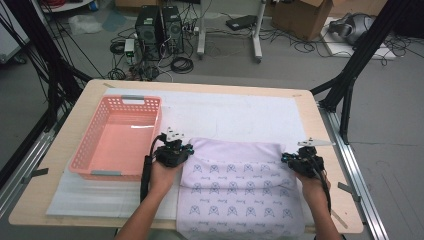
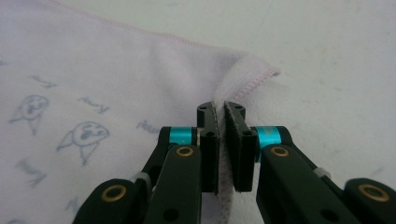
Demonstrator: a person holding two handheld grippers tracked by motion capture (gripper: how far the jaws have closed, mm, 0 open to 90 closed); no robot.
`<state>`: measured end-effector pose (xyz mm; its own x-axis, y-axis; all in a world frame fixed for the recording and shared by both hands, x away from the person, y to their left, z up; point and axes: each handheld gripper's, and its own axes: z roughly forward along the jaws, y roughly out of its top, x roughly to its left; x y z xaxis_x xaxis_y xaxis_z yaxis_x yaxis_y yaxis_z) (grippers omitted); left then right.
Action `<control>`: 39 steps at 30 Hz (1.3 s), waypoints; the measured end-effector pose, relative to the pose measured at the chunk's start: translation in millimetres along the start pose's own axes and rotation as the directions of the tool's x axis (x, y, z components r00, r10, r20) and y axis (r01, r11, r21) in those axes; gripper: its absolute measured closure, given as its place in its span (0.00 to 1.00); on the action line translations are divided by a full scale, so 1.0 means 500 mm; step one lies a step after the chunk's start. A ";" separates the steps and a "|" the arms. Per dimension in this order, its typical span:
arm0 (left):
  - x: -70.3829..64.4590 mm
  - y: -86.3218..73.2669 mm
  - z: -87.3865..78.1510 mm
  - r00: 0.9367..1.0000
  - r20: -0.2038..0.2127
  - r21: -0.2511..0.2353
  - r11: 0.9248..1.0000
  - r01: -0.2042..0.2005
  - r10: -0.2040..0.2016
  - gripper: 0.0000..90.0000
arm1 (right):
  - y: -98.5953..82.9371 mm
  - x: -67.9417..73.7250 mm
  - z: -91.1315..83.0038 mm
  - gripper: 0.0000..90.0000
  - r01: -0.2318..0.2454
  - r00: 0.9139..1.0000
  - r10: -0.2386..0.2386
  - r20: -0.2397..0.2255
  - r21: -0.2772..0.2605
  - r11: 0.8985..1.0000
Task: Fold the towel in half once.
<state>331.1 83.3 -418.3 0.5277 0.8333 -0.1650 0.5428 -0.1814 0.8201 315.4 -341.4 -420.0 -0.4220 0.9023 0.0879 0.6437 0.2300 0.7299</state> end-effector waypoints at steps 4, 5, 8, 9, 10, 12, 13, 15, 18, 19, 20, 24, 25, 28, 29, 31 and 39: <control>-0.005 0.006 -0.042 0.998 0.060 -0.071 0.997 0.015 -0.011 0.94 | -0.009 -0.001 -0.046 0.93 -0.008 1.000 0.007 -0.026 -0.058 0.998; -0.006 0.006 -0.051 0.997 0.071 -0.078 0.997 0.015 -0.009 0.94 | -0.012 -0.001 -0.057 0.93 -0.007 1.000 0.005 -0.031 -0.069 0.998; -0.011 0.001 -0.073 0.996 0.094 -0.086 0.996 0.004 0.004 0.94 | -0.021 0.005 -0.089 0.93 -0.002 0.999 -0.003 -0.052 -0.097 0.995; -0.014 -0.002 -0.081 0.995 0.097 -0.092 0.996 0.001 0.008 0.94 | -0.024 0.009 -0.098 0.93 0.005 0.998 -0.011 -0.057 -0.106 0.994; -0.015 -0.006 -0.090 0.994 0.105 -0.098 0.995 0.000 0.011 0.94 | -0.027 0.013 -0.107 0.93 0.011 0.998 -0.018 -0.064 -0.116 0.993; -0.020 -0.016 -0.107 0.993 0.118 -0.117 0.993 0.003 0.011 0.94 | -0.034 0.021 -0.125 0.93 0.020 0.997 -0.031 -0.077 -0.137 0.990; -0.022 -0.022 -0.116 0.992 0.127 -0.120 0.993 -0.001 0.017 0.94 | -0.038 0.026 -0.133 0.93 0.023 0.996 -0.035 -0.085 -0.147 0.989; -0.027 -0.036 -0.135 0.990 0.138 -0.128 0.992 -0.010 0.028 0.94 | -0.052 0.035 -0.151 0.93 0.028 0.994 -0.045 -0.101 -0.164 0.986; -0.036 -0.063 -0.158 0.986 0.158 -0.132 0.991 -0.023 0.044 0.93 | -0.082 0.046 -0.172 0.93 0.015 0.991 -0.039 -0.127 -0.186 0.982; -0.039 -0.072 -0.163 0.985 0.165 -0.134 0.991 -0.027 0.049 0.93 | -0.094 0.050 -0.177 0.93 0.015 0.990 -0.041 -0.134 -0.188 0.982; -0.044 -0.080 -0.168 0.984 0.170 -0.131 0.991 -0.032 0.054 0.93 | -0.105 0.053 -0.182 0.93 0.011 0.989 -0.038 -0.143 -0.190 0.982; -0.063 -0.114 -0.174 0.977 0.193 -0.103 0.992 -0.073 0.092 0.93 | -0.140 0.058 -0.191 0.93 0.001 0.988 -0.027 -0.154 -0.167 0.986; -0.065 -0.123 -0.173 0.976 0.196 -0.092 0.992 -0.081 0.098 0.93 | -0.147 0.058 -0.191 0.93 -0.005 0.988 -0.018 -0.154 -0.147 0.989; -0.064 -0.148 -0.165 0.974 0.214 -0.061 0.996 -0.069 0.081 0.93 | -0.166 0.054 -0.181 0.93 -0.016 0.987 0.003 -0.164 -0.081 0.997; -0.063 -0.153 -0.161 0.973 0.215 -0.046 0.996 -0.071 0.079 0.92 | -0.172 0.054 -0.176 0.93 -0.013 0.987 0.003 -0.161 -0.060 0.998; -0.060 -0.157 -0.154 0.973 0.215 -0.035 0.997 -0.073 0.079 0.87 | -0.180 0.052 -0.165 0.92 -0.022 0.986 0.019 -0.165 -0.017 1.000; -0.024 -0.098 -0.123 0.985 0.158 -0.090 0.995 -0.053 0.067 0.51 | -0.129 0.011 -0.181 0.67 -0.067 0.997 0.060 -0.041 -0.199 0.978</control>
<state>258.0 114.6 -423.0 0.6592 0.7266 -0.1940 0.4531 -0.1778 0.8736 213.9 -384.4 -405.5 -0.4085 0.8987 0.1595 0.5304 0.0915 0.8428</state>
